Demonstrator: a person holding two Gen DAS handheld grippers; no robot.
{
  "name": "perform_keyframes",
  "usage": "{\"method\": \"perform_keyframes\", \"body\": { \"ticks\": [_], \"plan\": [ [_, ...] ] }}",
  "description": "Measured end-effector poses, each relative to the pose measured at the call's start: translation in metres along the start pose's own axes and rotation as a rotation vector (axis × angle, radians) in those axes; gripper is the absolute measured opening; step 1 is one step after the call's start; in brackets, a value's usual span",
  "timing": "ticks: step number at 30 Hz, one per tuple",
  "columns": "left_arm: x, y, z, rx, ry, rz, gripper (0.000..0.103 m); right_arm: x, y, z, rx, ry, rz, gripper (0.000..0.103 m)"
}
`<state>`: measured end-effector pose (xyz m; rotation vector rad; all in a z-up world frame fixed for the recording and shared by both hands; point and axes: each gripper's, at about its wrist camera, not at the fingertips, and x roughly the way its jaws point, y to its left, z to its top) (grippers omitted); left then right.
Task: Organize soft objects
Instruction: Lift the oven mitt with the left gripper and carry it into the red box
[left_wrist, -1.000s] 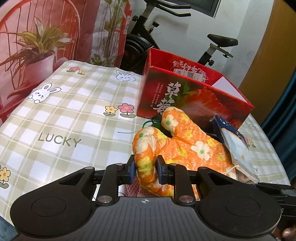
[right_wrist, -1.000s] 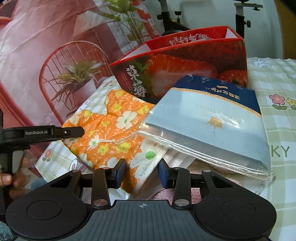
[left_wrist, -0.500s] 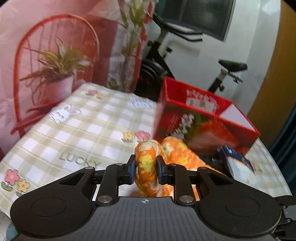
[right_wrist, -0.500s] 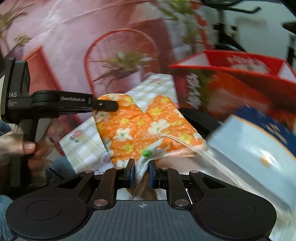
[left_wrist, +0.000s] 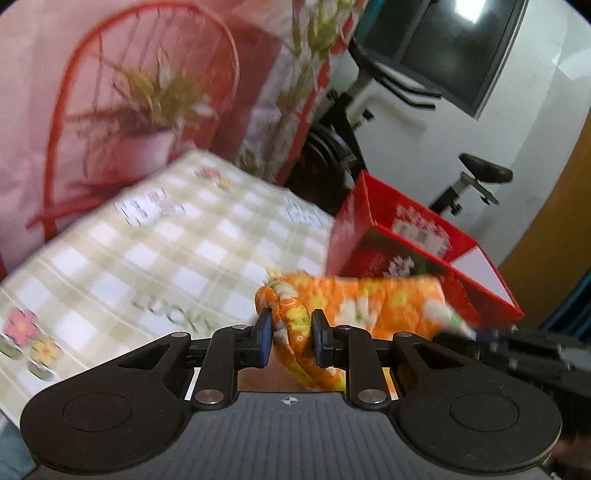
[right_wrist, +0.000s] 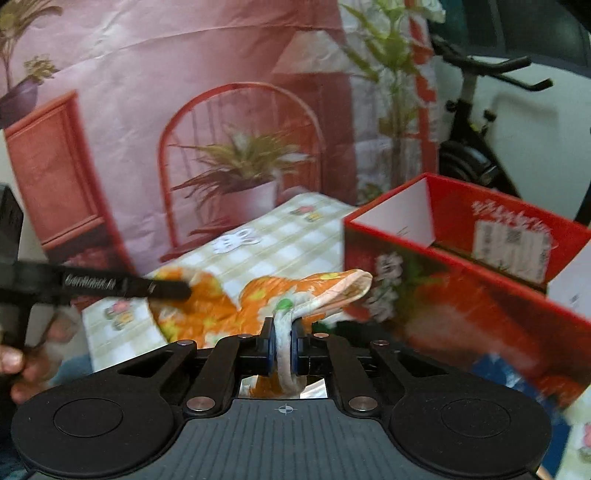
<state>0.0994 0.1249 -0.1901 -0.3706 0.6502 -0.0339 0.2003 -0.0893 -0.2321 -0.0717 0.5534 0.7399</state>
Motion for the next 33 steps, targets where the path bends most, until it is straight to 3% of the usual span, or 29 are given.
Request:
{"method": "perform_keyframes", "body": {
  "ticks": [7,12,16,25,29,33],
  "plan": [
    [0.034,0.0,-0.018,-0.03,0.199,-0.111,0.023,-0.011,-0.025,-0.012,-0.001,0.022,-0.054,0.007],
    [0.044,0.003,-0.022,-0.03,0.229,-0.118,0.021,-0.012,-0.035,-0.025,0.022,0.042,-0.061,0.007],
    [0.036,0.0,-0.011,-0.014,0.175,-0.115,0.017,-0.018,-0.035,-0.023,0.036,0.017,-0.045,0.007],
    [-0.006,-0.044,0.053,0.201,-0.097,-0.137,0.017,-0.058,-0.053,0.029,0.028,-0.159,-0.062,0.007],
    [0.009,-0.076,0.078,0.253,-0.135,-0.163,0.017,-0.069,-0.076,0.051,0.027,-0.212,-0.138,0.007],
    [0.047,-0.109,0.091,0.303,-0.118,-0.171,0.017,-0.066,-0.105,0.06,0.052,-0.223,-0.228,0.007]
  ]
}}
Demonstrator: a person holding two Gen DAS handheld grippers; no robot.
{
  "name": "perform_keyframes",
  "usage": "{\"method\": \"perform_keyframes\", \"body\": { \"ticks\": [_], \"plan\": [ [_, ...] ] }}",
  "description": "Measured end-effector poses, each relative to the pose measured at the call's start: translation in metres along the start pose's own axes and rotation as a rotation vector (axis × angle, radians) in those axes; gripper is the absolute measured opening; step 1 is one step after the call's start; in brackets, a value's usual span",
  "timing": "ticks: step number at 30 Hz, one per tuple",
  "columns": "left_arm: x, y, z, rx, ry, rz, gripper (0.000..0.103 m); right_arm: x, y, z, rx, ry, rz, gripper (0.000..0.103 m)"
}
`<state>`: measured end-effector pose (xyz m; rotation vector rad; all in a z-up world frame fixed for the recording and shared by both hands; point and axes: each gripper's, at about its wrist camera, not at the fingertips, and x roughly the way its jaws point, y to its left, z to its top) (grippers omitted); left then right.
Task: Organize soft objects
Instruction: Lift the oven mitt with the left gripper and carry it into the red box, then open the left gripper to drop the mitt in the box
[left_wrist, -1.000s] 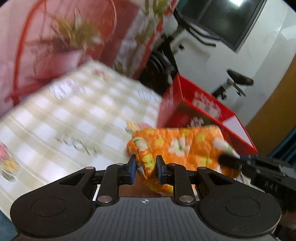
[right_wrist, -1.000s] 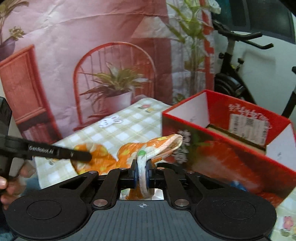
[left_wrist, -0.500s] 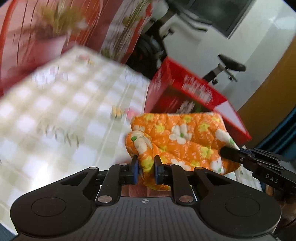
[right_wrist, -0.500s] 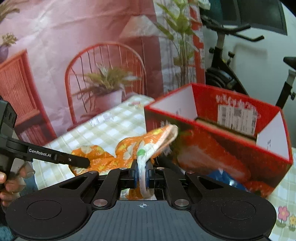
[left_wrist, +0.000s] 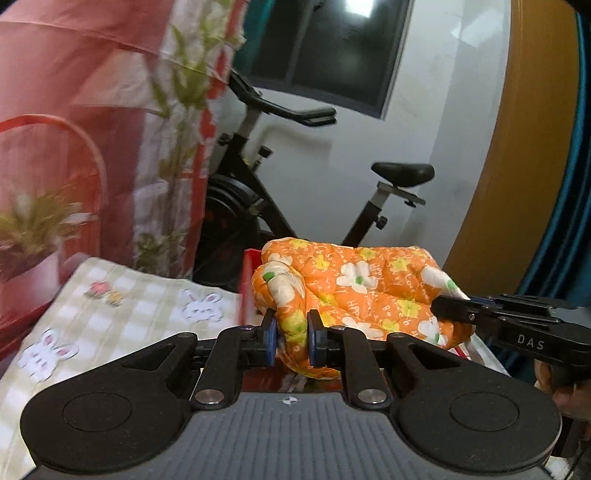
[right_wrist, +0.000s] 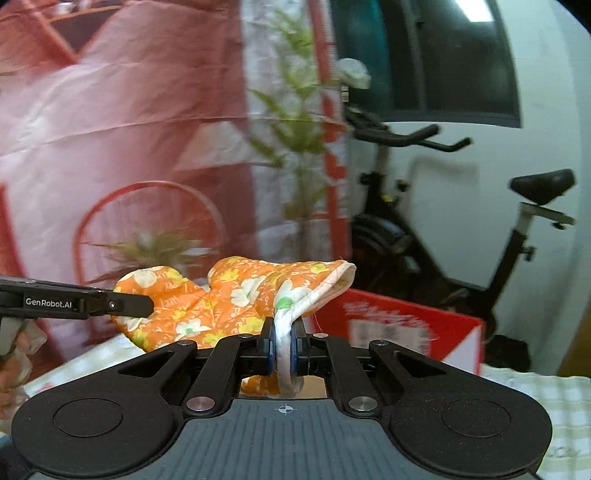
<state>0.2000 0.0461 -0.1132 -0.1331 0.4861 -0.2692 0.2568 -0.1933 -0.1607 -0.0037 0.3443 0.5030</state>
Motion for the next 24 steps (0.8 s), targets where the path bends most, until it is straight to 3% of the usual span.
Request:
{"method": "perform_keyframes", "body": {
  "ticks": [4,11,15,17,19,21,23,24],
  "plan": [
    [0.05,-0.018,0.012,0.064,0.042,0.006,0.017,0.026,-0.026,-0.002,0.014,0.033,-0.081,0.007],
    [0.128,-0.027,0.009,0.074,0.244,0.002,0.017,0.073,-0.064,-0.023,0.106,0.185,-0.136,0.007],
    [0.146,-0.027,-0.001,0.092,0.314,0.016,0.018,0.094,-0.072,-0.039,0.131,0.276,-0.143,0.008],
    [0.15,-0.028,-0.005,0.123,0.329,0.033,0.019,0.103,-0.071,-0.043,0.143,0.303,-0.147,0.013],
    [0.151,-0.031,-0.008,0.174,0.329,0.063,0.024,0.107,-0.073,-0.049,0.158,0.328,-0.163,0.02],
    [0.15,-0.03,-0.008,0.208,0.325,0.065,0.048,0.107,-0.071,-0.051,0.157,0.326,-0.178,0.023],
    [0.145,-0.029,-0.007,0.22,0.31,0.059,0.062,0.104,-0.07,-0.05,0.152,0.312,-0.197,0.041],
    [0.142,-0.029,-0.006,0.224,0.301,0.059,0.065,0.1,-0.07,-0.05,0.149,0.299,-0.208,0.048]
  ]
}}
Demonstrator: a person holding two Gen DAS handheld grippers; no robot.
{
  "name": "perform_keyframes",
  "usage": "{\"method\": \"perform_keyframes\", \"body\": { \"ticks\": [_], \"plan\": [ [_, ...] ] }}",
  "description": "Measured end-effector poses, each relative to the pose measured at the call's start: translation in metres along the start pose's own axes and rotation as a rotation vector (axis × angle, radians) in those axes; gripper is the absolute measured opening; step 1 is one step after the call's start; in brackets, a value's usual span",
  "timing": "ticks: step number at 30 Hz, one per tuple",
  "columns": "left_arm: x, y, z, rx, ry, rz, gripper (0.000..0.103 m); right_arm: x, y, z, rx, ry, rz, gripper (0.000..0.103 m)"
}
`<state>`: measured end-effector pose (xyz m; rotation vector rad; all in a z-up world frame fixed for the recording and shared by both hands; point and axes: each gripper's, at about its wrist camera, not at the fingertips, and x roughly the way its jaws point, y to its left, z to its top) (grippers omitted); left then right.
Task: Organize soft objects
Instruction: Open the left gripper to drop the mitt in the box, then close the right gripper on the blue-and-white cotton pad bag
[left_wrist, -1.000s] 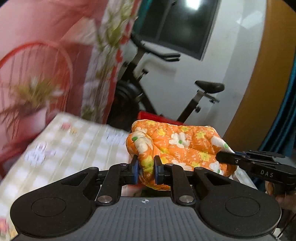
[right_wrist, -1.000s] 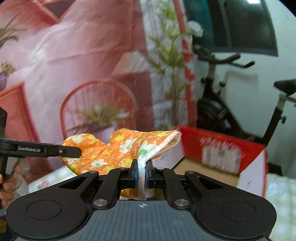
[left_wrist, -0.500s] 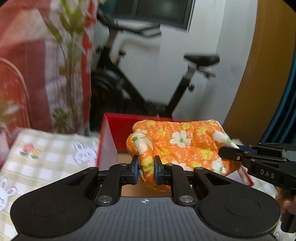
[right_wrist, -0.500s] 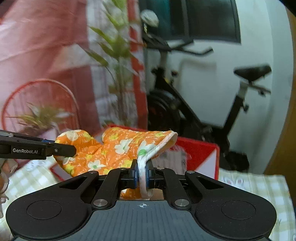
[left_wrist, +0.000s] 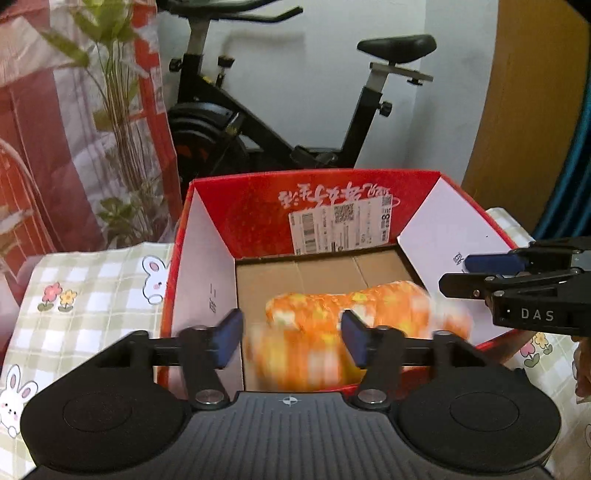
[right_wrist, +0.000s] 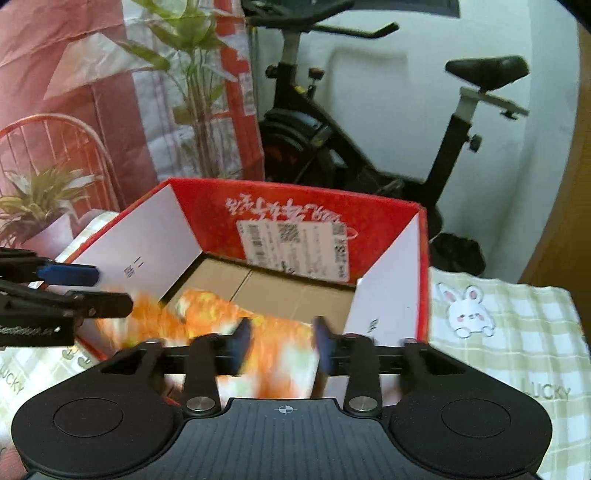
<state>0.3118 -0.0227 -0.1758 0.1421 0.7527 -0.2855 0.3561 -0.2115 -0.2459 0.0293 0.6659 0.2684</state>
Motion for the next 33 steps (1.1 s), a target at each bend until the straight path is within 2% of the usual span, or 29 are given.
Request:
{"method": "perform_keyframes", "body": {
  "ticks": [1,4,7,9,11,18,22,28,33],
  "plan": [
    [-0.003,0.001,0.001,-0.001,-0.005,0.0,0.065,-0.005,-0.001,-0.001,-0.002,-0.023,-0.003,0.059],
    [-0.015,0.001,0.002,-0.016,-0.022,-0.014,0.072,-0.02,0.0,-0.001,-0.008,-0.075,-0.016,0.074],
    [-0.03,0.001,0.0,-0.024,-0.046,-0.033,0.082,-0.039,0.0,-0.005,0.012,-0.144,-0.019,0.102],
    [-0.04,0.001,-0.004,-0.039,-0.06,-0.045,0.097,-0.052,0.001,-0.006,0.016,-0.189,-0.01,0.103],
    [-0.051,0.001,-0.009,-0.055,-0.068,-0.038,0.101,-0.063,0.001,-0.01,0.014,-0.22,0.001,0.103],
    [-0.082,0.004,-0.036,-0.118,-0.084,-0.033,0.103,-0.098,0.008,-0.032,0.084,-0.256,0.037,0.103],
    [-0.088,0.0,-0.051,-0.152,-0.081,-0.065,0.103,-0.115,0.009,-0.053,0.112,-0.296,0.079,0.103],
    [-0.085,-0.022,-0.067,-0.086,-0.073,-0.088,0.103,-0.125,-0.002,-0.08,0.128,-0.249,0.059,0.103],
    [-0.071,-0.043,-0.08,-0.065,-0.024,-0.135,0.103,-0.121,-0.019,-0.11,0.095,-0.136,0.019,0.103]
  ]
}}
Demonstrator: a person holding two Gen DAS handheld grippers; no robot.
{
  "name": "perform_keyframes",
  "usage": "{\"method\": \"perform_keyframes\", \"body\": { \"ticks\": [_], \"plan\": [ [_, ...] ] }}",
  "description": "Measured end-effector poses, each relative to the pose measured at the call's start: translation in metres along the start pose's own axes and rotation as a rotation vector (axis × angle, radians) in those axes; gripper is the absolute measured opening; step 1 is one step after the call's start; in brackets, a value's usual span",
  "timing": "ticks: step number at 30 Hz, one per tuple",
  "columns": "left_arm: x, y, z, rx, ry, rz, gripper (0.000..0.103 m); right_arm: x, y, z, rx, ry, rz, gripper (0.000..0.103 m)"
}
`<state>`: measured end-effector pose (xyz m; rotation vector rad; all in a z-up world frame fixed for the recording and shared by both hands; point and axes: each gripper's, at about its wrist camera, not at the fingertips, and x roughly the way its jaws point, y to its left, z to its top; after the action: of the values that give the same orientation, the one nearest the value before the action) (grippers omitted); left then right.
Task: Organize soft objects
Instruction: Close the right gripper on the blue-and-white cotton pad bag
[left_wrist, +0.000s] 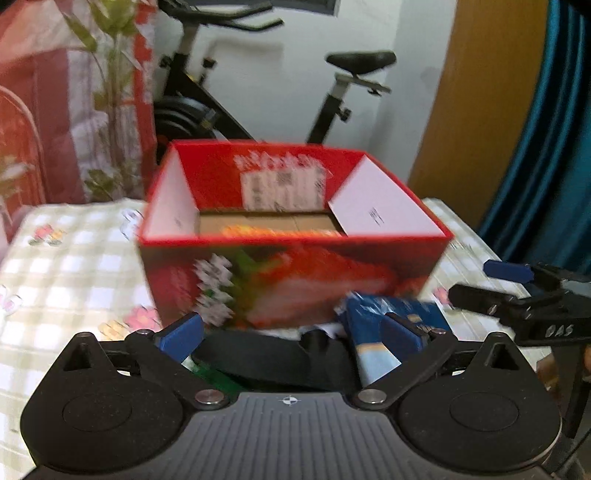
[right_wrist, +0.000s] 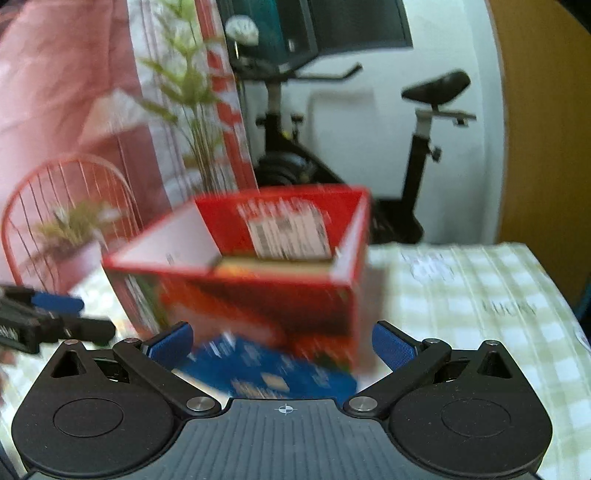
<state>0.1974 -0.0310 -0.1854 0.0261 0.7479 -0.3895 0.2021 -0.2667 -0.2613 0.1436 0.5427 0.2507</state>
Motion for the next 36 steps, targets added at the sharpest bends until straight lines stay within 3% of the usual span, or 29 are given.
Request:
{"method": "perform_keyframes", "body": {
  "ticks": [7,18,25,31,36],
  "plan": [
    [0.028,-0.024,-0.019,0.051,0.065,-0.027,0.098,0.013,-0.02,-0.044,0.018,0.18,-0.014,0.103],
    [0.053,-0.034,-0.038,0.045,0.165,-0.106,0.075,0.028,-0.02,-0.075,0.074,0.203,0.087,0.101],
    [0.059,-0.033,-0.033,0.048,0.18,-0.134,0.072,0.033,-0.024,-0.075,0.097,0.208,0.152,0.099],
    [0.054,-0.034,-0.032,0.056,0.175,-0.168,0.052,0.029,-0.015,-0.071,0.07,0.197,0.191,0.075],
    [0.038,-0.031,-0.034,0.072,0.168,-0.168,0.052,0.015,0.006,-0.061,-0.012,0.178,0.2,0.069]
  ]
}}
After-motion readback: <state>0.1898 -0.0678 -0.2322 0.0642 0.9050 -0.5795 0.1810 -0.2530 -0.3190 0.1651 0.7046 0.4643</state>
